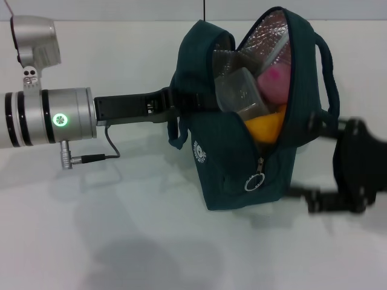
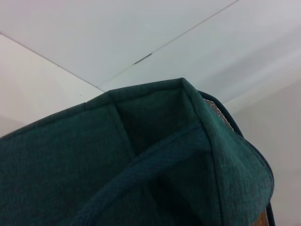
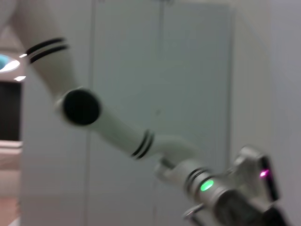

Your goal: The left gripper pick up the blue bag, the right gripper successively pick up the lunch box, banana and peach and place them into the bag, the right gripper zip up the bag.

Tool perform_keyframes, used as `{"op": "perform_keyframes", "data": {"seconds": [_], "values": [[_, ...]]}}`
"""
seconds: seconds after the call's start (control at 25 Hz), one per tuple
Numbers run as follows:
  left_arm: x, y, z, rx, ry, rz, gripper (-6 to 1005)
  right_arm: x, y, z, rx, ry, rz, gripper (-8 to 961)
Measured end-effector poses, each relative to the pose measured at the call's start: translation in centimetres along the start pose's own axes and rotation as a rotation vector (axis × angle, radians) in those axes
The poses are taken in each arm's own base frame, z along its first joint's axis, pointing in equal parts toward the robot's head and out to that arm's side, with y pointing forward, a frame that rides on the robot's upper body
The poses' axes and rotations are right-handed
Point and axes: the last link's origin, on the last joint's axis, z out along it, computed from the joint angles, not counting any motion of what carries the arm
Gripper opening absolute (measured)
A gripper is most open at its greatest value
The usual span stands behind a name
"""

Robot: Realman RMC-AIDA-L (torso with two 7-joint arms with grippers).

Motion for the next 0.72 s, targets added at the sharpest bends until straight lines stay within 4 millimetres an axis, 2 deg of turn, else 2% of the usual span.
{"op": "perform_keyframes", "data": {"seconds": [0.28, 0.72], "values": [[-0.1, 0.0, 0.0, 0.0, 0.001, -0.003, 37, 1.9, 1.2, 0.4, -0.087, 0.12, 0.045, 783], [-0.3, -0.1, -0.1, -0.002, 0.004, -0.01, 39, 4.7, 1.4, 0.0, 0.019, 0.198, 0.13, 779]]}}
